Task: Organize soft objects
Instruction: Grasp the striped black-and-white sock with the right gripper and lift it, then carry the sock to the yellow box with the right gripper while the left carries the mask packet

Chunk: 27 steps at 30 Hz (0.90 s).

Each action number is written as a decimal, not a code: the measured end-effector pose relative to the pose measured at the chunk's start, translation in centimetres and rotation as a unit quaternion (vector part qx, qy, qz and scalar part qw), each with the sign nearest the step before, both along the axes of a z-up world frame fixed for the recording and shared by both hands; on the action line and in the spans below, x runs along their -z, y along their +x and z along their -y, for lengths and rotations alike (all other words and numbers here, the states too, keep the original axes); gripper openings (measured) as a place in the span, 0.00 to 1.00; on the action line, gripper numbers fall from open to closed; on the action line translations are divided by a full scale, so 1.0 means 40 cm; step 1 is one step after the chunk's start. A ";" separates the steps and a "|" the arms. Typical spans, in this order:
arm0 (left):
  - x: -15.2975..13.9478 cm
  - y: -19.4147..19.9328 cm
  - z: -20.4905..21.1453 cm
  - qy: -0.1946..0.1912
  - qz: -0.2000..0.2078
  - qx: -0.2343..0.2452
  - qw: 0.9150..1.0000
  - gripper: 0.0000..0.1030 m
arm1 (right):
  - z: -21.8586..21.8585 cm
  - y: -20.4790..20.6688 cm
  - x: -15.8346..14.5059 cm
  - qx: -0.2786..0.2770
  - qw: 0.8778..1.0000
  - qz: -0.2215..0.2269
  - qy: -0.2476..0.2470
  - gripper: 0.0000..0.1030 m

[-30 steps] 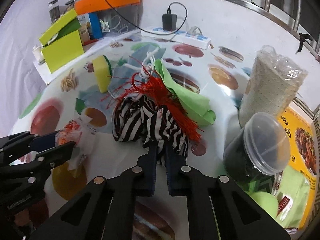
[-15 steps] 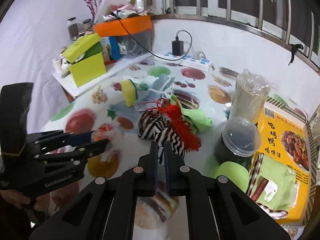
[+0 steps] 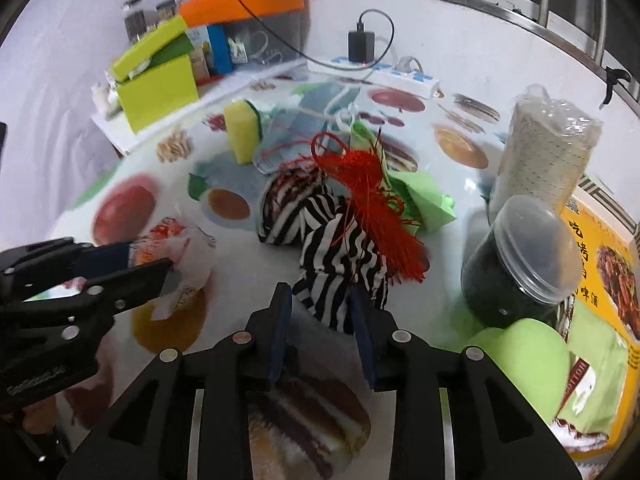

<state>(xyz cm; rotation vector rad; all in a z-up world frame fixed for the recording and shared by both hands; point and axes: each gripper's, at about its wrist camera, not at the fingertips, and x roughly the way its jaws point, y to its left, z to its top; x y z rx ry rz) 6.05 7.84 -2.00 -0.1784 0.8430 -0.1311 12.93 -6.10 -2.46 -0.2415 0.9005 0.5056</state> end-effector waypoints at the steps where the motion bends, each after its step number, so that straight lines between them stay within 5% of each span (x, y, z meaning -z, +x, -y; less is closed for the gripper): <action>1: 0.003 0.002 0.000 -0.001 -0.001 0.001 1.000 0.29 | -0.004 0.003 0.006 0.000 1.000 -0.003 -0.005 0.31; 3: 0.007 0.004 0.001 -0.001 -0.004 0.002 1.000 0.29 | -0.005 0.004 0.007 -0.001 1.000 -0.003 -0.005 0.28; 4: 0.008 0.005 -0.001 -0.001 -0.004 0.002 1.000 0.29 | -0.004 0.001 0.005 -0.001 1.000 0.002 -0.007 0.10; 5: 0.008 0.005 -0.002 -0.001 -0.004 0.001 1.000 0.29 | -0.002 -0.001 0.001 -0.002 1.000 0.005 -0.007 0.05; 19: -0.033 -0.033 0.007 0.001 0.017 0.003 1.000 0.29 | 0.058 -0.154 -0.159 -0.059 0.993 0.066 0.072 0.05; 27: -0.041 -0.047 0.006 0.004 0.020 0.003 1.000 0.29 | 0.092 -0.166 -0.081 -0.060 0.997 0.005 0.051 0.06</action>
